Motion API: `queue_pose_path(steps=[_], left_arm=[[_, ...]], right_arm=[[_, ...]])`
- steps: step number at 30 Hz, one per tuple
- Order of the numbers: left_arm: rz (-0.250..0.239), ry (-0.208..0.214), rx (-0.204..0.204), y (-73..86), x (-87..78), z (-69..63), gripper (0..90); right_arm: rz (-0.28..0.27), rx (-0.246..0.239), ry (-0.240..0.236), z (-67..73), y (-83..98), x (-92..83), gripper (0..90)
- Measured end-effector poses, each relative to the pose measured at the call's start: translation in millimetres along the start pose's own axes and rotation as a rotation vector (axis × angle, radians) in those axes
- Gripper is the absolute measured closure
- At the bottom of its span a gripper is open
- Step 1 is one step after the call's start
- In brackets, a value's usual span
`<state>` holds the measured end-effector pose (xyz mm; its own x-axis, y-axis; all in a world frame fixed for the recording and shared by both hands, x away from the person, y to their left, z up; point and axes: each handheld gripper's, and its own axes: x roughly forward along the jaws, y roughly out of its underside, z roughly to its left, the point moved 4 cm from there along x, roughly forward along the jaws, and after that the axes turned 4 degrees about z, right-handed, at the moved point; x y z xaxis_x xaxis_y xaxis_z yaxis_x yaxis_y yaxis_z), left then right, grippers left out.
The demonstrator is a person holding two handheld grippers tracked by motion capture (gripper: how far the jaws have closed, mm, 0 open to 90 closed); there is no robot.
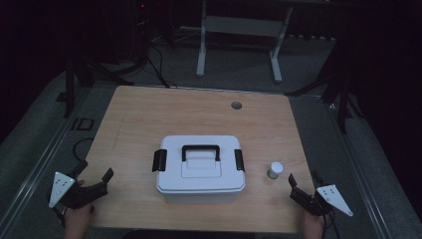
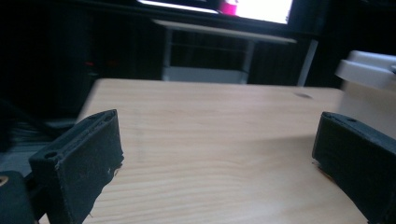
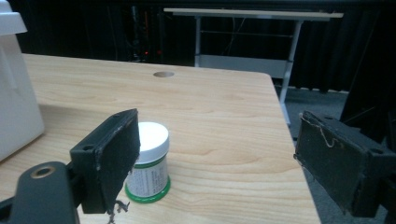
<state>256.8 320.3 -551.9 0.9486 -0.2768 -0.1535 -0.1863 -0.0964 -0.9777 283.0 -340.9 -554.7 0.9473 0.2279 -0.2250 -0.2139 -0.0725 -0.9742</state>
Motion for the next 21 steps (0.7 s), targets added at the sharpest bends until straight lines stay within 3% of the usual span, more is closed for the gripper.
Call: queue_pose_path(steps=[5, 9, 11, 14, 21], left_arm=[[0.058, 0.038, -0.015, 2.5, 2.4, 6.9, 1.3], [0.087, 0.111, -0.004, 2.0, 5.3, 7.8, 1.3], [0.117, 0.168, 0.018, 0.2, 7.5, 6.1, 1.3], [0.183, 0.227, 0.109, -1.8, 9.6, 2.6, 1.3], [0.255, 0.299, 0.172, -5.8, 6.1, -1.3, 1.3]], right_arm=[[0.004, 0.018, -0.009, -0.6, 1.1, -0.5, 13.3], [0.002, 0.030, -0.010, -2.0, 1.8, -1.6, 13.3], [0.004, 0.030, -0.014, -1.6, 1.9, -1.6, 13.3], [0.011, 0.026, -0.023, -0.6, 2.1, -1.4, 13.3], [0.018, 0.027, -0.040, -0.2, 2.7, -0.7, 13.3]])
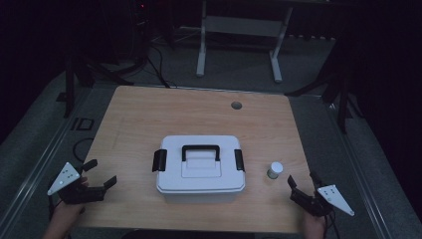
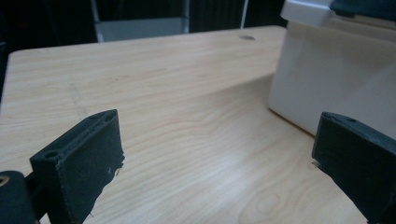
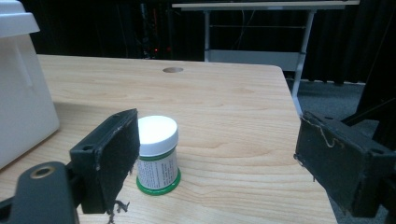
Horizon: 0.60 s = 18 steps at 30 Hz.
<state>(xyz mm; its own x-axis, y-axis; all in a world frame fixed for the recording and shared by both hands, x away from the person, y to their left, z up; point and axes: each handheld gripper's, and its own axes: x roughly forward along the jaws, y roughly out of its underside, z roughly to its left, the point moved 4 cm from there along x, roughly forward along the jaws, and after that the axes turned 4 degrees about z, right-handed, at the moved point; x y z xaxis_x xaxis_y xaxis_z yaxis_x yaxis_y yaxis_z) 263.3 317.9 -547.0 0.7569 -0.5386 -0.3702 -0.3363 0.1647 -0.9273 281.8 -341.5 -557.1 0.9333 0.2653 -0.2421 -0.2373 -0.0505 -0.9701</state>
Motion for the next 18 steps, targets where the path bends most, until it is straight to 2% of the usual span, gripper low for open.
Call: queue_pose_path(steps=[3, 4, 7, 10, 12, 18], left_arm=[[0.061, 0.044, 0.046, -2.9, -2.7, -3.0, 1.3], [0.105, 0.055, 0.082, -4.2, -3.5, -4.7, 1.3], [0.188, 0.086, 0.149, -8.6, -5.4, -9.1, 1.3], [0.264, 0.126, 0.184, -16.1, -6.2, -13.1, 1.3], [0.329, 0.131, 0.232, -21.2, -4.9, -15.8, 1.3], [0.492, 0.160, 0.329, -33.0, 1.0, -21.2, 1.3]], right_arm=[[0.007, -0.009, -0.006, 1.0, 0.4, 0.7, 13.3], [0.012, -0.013, -0.011, 1.6, 0.6, 0.9, 13.3], [0.013, -0.014, -0.013, 1.8, 0.7, 1.0, 13.3], [0.016, -0.016, -0.017, 2.2, 0.9, 1.2, 13.3], [0.016, -0.017, -0.017, 2.3, 0.9, 1.2, 13.3], [0.019, -0.020, -0.021, 2.5, 1.1, 1.3, 13.3]])
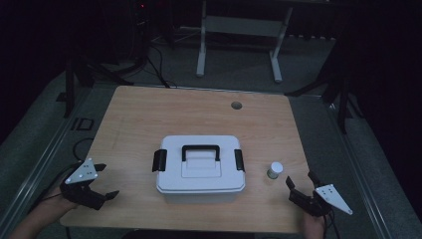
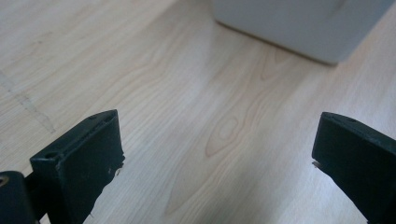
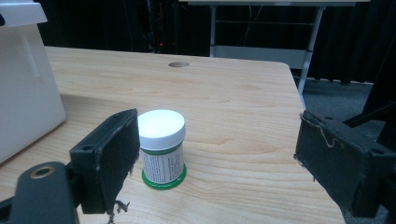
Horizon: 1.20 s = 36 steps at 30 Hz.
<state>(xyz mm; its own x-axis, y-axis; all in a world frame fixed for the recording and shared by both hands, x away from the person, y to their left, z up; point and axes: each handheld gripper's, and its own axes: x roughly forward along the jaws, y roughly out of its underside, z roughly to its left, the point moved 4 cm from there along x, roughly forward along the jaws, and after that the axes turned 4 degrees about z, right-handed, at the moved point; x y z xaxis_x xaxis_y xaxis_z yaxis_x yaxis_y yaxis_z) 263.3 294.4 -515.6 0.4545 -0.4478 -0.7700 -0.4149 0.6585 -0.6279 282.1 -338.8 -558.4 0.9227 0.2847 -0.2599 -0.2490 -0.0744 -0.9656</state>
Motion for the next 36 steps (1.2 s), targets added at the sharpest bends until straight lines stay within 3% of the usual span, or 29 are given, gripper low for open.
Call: queue_pose_path(steps=[2, 3, 5, 12, 15, 17, 25, 29, 31, 32, 33, 36], left_arm=[[0.013, 0.006, 0.005, -1.8, 0.1, -0.3, 1.2], [0.074, 0.020, 0.038, -7.6, 1.4, -1.1, 1.3], [0.120, 0.039, 0.057, -10.5, 2.6, -1.9, 1.2], [0.246, 0.071, 0.122, -17.6, 4.1, -4.2, 1.2], [0.276, 0.079, 0.131, -19.0, 4.5, -4.6, 1.3], [0.351, 0.091, 0.158, -20.1, 4.5, -5.6, 1.3], [0.518, 0.124, 0.200, -24.5, 5.2, -8.1, 3.8], [0.603, 0.140, 0.184, -27.2, 5.5, -8.6, 5.3], [0.621, 0.161, 0.169, -28.4, 4.8, -8.5, 3.2], [0.655, 0.194, 0.143, -31.4, 3.9, -7.7, 2.7], [0.671, 0.201, 0.134, -32.7, 3.7, -7.9, 2.7], [0.701, 0.218, 0.154, -35.9, 2.5, -9.9, 2.7]], right_arm=[[0.000, -0.001, -0.001, 0.0, 0.0, -0.1, 13.3], [0.001, -0.001, -0.005, 0.0, 0.1, 0.1, 13.3], [0.001, -0.003, -0.006, 0.1, 0.2, 0.1, 13.3], [0.003, -0.003, -0.010, 0.3, 0.4, 0.1, 13.3], [0.003, -0.003, -0.011, 0.5, 0.3, 0.1, 13.3], [0.005, -0.003, -0.012, 0.6, 0.4, 0.1, 13.3], [0.007, -0.006, -0.014, 1.0, 0.6, 0.4, 13.3], [0.007, -0.005, -0.015, 0.8, 0.6, 0.3, 13.3], [0.008, -0.005, -0.015, 0.8, 0.6, 0.3, 13.3], [0.007, -0.005, -0.015, 0.8, 0.6, 0.3, 13.3], [0.008, -0.005, -0.015, 0.8, 0.7, 0.4, 13.3], [0.007, -0.005, -0.015, 0.7, 0.6, 0.3, 13.3]])
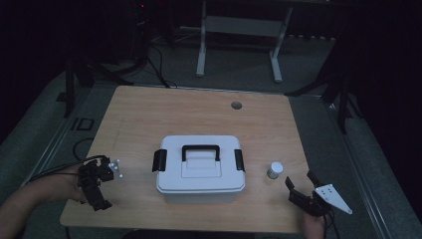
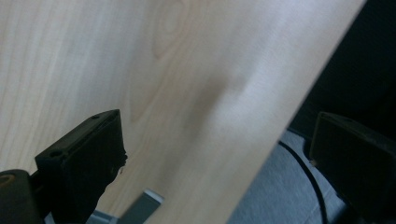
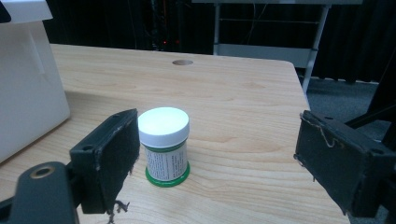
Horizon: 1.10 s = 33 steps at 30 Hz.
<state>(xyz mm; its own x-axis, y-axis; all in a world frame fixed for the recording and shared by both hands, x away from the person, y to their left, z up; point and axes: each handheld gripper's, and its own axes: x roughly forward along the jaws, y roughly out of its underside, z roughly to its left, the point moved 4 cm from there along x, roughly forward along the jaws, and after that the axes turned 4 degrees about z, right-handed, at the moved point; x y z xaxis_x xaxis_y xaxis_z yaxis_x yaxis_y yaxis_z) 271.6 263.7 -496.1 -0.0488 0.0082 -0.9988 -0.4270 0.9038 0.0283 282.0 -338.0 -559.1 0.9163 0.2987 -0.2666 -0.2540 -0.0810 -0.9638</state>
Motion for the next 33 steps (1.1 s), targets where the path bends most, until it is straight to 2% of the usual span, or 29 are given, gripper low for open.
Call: queue_pose_path(steps=[2, 4, 8, 17, 22, 25, 33], left_arm=[[0.012, 0.003, 0.011, -2.0, -4.7, -0.1, 2.7], [-0.001, 0.016, 0.008, -4.4, -11.0, 0.0, 2.7], [-0.014, 0.014, 0.020, -9.2, -22.4, 0.3, 2.7], [0.001, -0.032, 0.054, -25.9, -51.1, 2.2, 2.8], [-0.004, -0.038, 0.085, -38.3, -65.8, 1.8, 2.9], [-0.020, -0.038, 0.106, -52.8, -79.4, 1.3, 2.9], [-0.029, -0.060, 0.167, -83.5, -100.8, -1.6, 2.9]], right_arm=[[0.000, 0.000, 0.001, -0.2, 0.1, 0.1, 13.3], [0.000, 0.000, 0.000, -0.2, 0.1, 0.2, 13.3], [0.001, -0.001, -0.001, -0.1, 0.2, 0.3, 13.3], [0.004, -0.001, -0.005, 0.1, 0.4, 0.4, 13.3], [0.006, 0.001, -0.006, 0.0, 0.5, 0.5, 13.3], [0.007, -0.001, -0.007, 0.1, 0.6, 0.5, 13.3], [0.006, 0.000, -0.010, -0.3, 0.7, 0.5, 13.3]])
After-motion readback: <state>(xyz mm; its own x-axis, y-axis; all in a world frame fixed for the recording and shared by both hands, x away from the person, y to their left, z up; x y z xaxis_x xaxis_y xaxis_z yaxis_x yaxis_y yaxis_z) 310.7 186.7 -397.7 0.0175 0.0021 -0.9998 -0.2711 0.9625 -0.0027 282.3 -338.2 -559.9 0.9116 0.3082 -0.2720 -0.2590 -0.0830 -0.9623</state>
